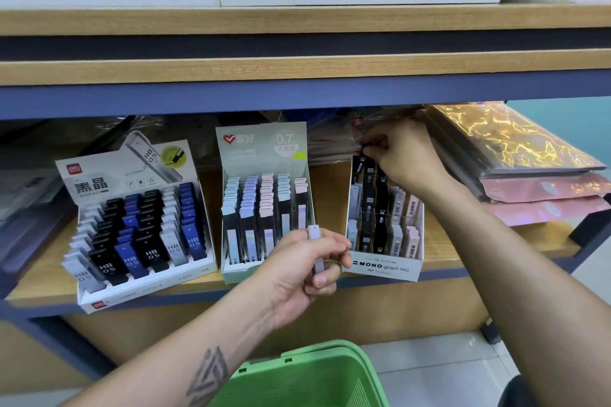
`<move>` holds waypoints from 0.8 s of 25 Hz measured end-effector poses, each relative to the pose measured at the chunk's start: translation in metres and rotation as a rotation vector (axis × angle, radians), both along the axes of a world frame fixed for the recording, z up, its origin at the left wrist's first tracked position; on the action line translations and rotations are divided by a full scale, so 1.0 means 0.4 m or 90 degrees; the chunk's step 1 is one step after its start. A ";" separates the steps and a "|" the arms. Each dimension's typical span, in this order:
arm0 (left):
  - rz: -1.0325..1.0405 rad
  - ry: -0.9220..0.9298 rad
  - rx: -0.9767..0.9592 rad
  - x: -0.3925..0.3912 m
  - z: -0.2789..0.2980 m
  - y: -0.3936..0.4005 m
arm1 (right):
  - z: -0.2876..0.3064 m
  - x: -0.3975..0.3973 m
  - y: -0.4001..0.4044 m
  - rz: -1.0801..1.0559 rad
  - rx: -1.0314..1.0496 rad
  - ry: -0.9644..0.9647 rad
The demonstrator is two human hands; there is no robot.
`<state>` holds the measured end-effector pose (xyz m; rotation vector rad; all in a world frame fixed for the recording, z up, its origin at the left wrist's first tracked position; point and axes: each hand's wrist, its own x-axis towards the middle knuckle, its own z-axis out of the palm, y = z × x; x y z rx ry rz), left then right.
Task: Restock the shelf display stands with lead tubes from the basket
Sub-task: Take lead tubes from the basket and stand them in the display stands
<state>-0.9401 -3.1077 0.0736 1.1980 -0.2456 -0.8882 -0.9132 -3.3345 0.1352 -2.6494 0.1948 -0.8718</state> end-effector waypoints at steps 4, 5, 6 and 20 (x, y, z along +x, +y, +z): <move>0.002 0.003 0.000 0.003 0.004 0.004 | -0.037 0.027 0.015 -0.037 -0.020 0.029; 0.002 0.004 -0.002 0.003 0.006 0.003 | -0.044 0.031 0.019 -0.047 -0.036 0.029; 0.000 0.007 -0.006 0.003 0.008 0.003 | -0.049 0.034 0.024 -0.058 -0.054 0.027; -0.104 0.088 -0.091 -0.010 0.026 0.018 | 0.042 -0.090 0.139 0.285 0.262 0.301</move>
